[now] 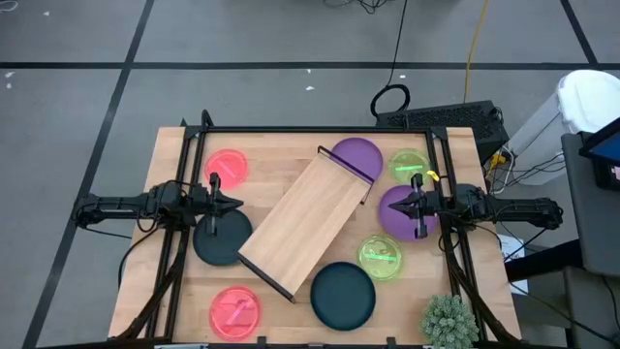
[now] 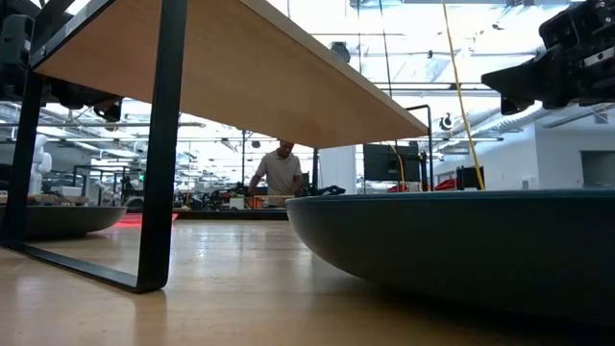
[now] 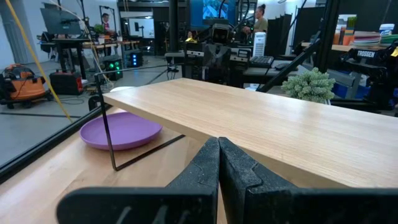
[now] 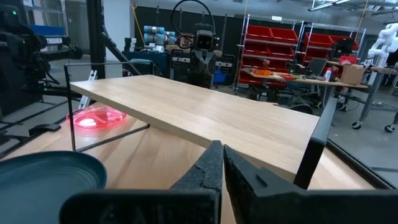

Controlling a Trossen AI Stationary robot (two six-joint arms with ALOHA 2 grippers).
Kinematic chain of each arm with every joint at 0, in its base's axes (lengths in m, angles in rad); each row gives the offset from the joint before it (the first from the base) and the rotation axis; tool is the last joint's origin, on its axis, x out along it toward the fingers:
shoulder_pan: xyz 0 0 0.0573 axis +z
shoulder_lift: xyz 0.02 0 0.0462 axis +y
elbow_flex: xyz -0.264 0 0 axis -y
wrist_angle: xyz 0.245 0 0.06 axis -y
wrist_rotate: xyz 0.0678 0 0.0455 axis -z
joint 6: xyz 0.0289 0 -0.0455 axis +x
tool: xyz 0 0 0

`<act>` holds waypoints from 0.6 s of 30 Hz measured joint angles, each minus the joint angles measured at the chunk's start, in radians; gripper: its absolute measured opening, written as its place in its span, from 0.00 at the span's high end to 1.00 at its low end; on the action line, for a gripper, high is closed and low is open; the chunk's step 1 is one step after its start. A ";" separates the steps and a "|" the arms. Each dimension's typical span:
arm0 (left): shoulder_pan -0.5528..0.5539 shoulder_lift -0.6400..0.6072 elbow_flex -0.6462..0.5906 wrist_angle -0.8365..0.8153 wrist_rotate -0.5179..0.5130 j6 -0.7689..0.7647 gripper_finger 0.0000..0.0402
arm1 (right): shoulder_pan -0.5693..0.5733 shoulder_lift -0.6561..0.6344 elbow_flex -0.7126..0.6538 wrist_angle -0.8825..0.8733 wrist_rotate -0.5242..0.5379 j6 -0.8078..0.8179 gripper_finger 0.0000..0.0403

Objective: Place and stack plates onto a shelf
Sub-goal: Put the right black plate on the shelf

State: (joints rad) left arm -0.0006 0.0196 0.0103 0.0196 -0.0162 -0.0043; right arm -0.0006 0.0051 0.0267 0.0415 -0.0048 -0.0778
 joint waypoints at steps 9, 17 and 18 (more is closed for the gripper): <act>0.000 0.000 0.000 0.000 0.000 0.000 0.99 | 0.000 0.058 0.159 -0.068 0.005 0.002 1.00; 0.000 0.000 0.000 0.000 0.000 0.000 0.99 | 0.000 0.267 0.386 -0.195 0.011 -0.020 1.00; 0.000 0.000 0.000 0.000 0.000 0.000 0.99 | 0.000 0.297 0.415 -0.208 0.011 -0.020 1.00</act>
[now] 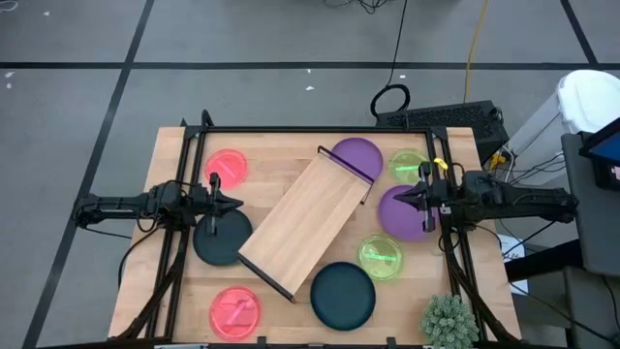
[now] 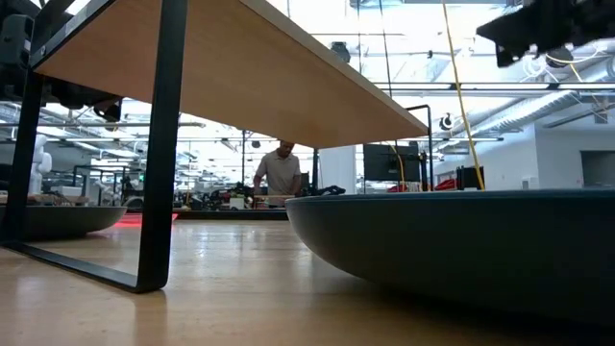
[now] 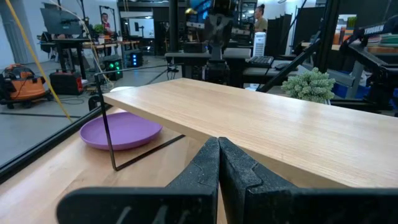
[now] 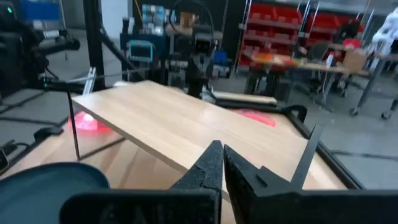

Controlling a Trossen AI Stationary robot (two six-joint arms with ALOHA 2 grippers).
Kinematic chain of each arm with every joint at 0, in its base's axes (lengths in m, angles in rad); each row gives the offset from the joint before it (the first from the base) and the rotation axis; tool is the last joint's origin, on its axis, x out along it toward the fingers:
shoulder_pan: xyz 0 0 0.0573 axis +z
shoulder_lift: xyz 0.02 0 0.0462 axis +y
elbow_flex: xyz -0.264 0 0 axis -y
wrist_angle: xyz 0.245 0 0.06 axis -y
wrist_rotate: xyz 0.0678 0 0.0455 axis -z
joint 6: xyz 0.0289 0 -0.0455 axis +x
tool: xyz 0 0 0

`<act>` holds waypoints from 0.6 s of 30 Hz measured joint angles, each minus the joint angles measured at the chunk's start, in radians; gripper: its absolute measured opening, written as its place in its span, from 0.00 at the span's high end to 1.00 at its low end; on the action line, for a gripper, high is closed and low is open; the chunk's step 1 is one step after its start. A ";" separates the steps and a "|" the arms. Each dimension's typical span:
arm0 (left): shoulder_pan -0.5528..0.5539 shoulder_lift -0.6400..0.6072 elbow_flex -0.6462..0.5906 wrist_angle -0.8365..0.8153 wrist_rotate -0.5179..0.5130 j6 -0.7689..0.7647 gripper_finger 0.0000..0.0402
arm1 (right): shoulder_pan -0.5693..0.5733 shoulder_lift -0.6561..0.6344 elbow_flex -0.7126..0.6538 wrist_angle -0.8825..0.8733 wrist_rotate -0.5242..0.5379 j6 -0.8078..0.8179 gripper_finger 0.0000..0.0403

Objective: Place and stack plates onto a shelf
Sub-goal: Put the right black plate on the shelf

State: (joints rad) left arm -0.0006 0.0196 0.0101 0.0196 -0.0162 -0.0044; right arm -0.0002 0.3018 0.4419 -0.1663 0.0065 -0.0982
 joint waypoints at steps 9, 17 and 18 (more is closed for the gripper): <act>0.000 0.000 0.000 0.000 0.000 0.000 0.99 | 0.000 0.211 0.257 -0.085 0.001 0.008 1.00; 0.000 0.000 0.000 0.000 0.000 0.000 0.99 | 0.000 0.350 0.529 -0.319 0.026 0.085 1.00; 0.000 0.000 0.000 0.000 0.000 0.000 0.99 | 0.000 0.365 0.563 -0.344 0.025 0.093 1.00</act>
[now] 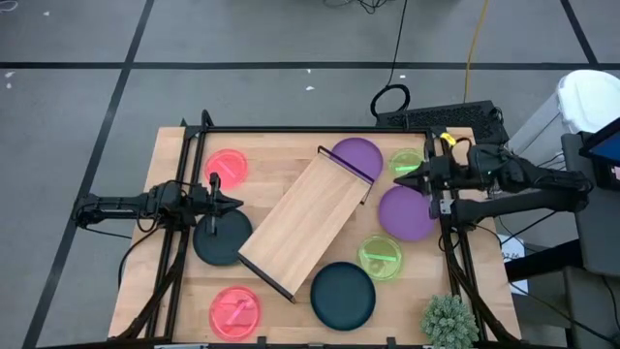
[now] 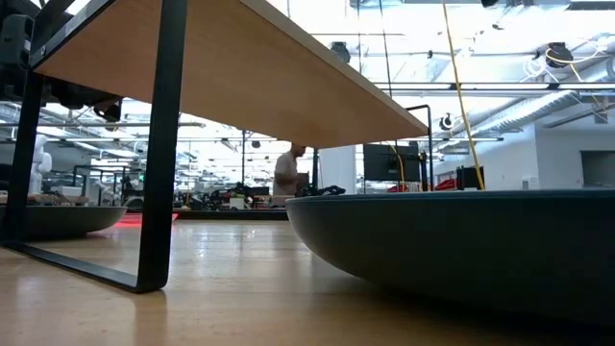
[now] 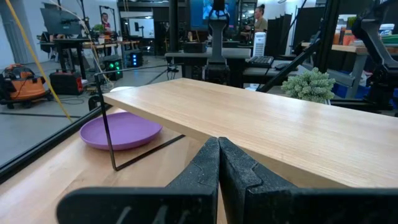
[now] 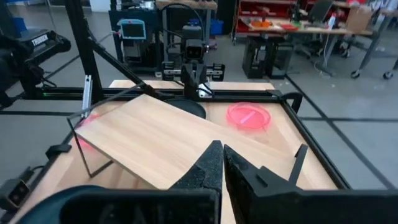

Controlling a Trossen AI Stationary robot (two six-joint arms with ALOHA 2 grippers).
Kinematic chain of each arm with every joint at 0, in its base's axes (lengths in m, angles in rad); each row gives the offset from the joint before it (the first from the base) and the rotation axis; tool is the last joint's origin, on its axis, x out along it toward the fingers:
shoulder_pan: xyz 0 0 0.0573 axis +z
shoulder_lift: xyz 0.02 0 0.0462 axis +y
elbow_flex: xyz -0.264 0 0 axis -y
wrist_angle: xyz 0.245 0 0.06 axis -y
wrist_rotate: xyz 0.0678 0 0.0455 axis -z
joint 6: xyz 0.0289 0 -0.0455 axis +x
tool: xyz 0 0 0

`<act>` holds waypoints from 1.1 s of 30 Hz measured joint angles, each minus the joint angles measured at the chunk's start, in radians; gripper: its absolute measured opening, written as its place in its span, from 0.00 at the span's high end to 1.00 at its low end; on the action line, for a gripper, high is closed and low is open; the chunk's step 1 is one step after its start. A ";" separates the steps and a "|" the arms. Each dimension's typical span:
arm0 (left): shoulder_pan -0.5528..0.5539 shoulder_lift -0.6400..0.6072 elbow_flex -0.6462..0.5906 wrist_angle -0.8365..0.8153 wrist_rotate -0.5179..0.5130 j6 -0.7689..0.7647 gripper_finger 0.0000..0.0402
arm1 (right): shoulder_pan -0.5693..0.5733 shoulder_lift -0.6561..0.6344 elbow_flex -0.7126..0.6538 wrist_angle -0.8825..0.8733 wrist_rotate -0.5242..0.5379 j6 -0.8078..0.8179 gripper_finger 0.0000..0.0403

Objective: Place and stack plates onto a shelf
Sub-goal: Put the right black plate on the shelf

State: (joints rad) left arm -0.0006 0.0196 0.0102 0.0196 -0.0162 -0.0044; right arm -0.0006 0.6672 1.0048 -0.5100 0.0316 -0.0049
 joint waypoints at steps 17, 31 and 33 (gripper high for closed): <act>0.000 0.000 0.000 0.000 0.000 0.000 0.99 | 0.003 0.270 0.394 -0.353 -0.008 0.063 1.00; 0.000 0.000 0.000 0.003 0.000 0.000 0.99 | 0.021 0.355 0.403 -0.386 -0.037 0.141 1.00; 0.000 0.000 0.000 0.005 0.000 0.000 0.99 | 0.034 0.360 0.403 -0.400 -0.037 0.142 1.00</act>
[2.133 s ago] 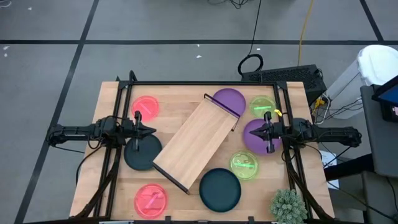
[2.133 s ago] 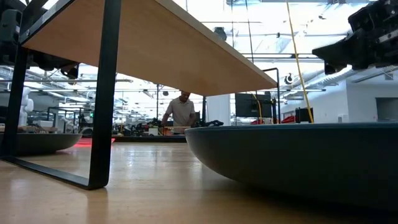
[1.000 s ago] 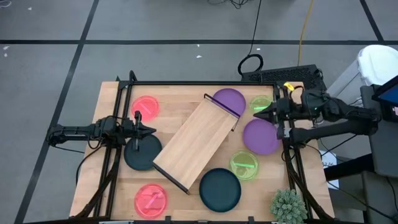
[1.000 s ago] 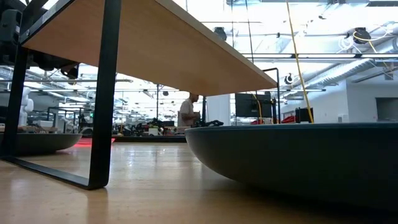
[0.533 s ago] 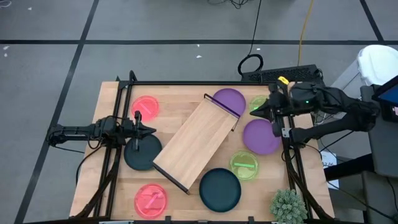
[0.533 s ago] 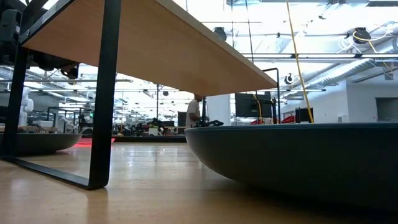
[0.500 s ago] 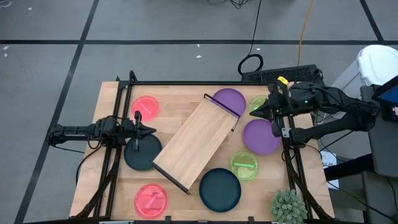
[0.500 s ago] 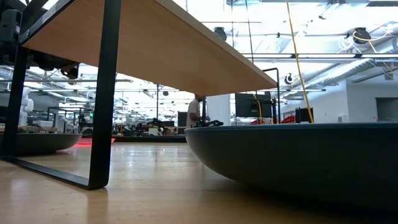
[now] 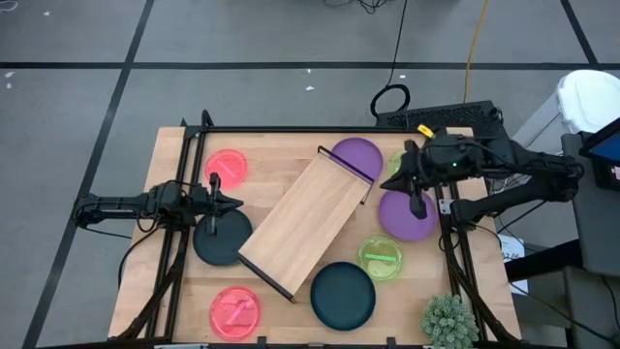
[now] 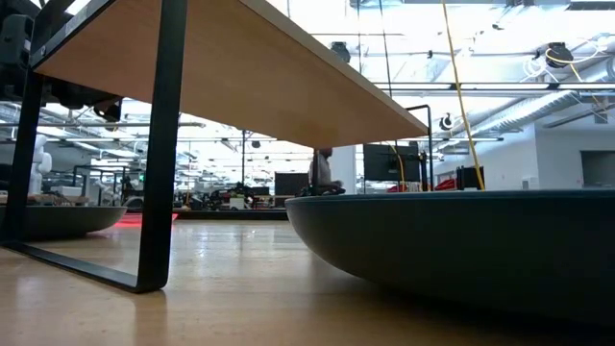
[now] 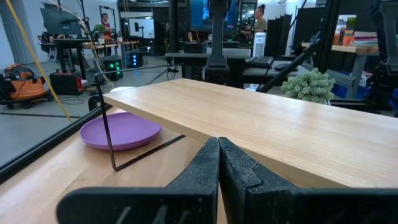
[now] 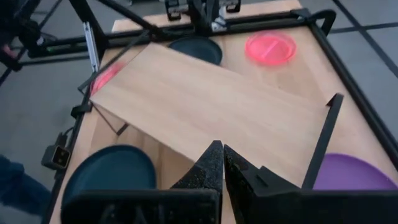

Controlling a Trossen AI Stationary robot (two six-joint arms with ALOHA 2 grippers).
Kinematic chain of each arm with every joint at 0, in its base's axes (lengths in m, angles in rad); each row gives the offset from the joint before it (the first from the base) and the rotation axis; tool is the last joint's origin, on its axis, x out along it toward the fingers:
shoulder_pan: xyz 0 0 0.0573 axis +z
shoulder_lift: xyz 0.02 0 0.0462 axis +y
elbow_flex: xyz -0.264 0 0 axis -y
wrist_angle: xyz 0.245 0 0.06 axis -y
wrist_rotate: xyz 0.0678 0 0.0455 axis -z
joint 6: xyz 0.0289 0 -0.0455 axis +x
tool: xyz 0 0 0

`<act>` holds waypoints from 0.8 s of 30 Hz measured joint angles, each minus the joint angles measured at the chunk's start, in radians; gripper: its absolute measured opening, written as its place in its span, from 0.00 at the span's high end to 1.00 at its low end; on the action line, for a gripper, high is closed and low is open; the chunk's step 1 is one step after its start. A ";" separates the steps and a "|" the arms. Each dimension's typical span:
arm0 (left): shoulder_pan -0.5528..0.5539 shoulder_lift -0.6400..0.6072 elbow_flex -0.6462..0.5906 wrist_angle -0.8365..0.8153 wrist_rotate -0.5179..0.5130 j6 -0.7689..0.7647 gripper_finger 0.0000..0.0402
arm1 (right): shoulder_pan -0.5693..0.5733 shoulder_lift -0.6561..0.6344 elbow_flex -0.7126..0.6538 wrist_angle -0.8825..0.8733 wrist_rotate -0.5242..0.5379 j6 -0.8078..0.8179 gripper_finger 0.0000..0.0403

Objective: Place and stack plates onto a shelf
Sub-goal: Put the right black plate on the shelf

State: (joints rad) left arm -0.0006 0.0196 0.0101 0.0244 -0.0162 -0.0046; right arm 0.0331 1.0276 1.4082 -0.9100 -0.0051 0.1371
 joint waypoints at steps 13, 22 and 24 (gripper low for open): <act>0.000 0.001 0.028 0.165 -0.115 -0.171 0.99 | 0.080 0.009 0.001 -0.076 0.000 0.061 1.00; -0.002 0.171 0.374 -0.095 -0.116 -0.079 0.99 | 0.108 0.050 0.001 -0.103 0.002 0.062 1.00; -0.002 0.243 0.470 -0.163 -0.116 -0.055 0.99 | 0.108 0.057 0.001 -0.116 0.002 0.062 1.00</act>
State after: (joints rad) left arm -0.0021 0.2622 0.4802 -0.1386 -0.1318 -0.0594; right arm 0.1406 1.0848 1.4090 -1.0261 -0.0032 0.1989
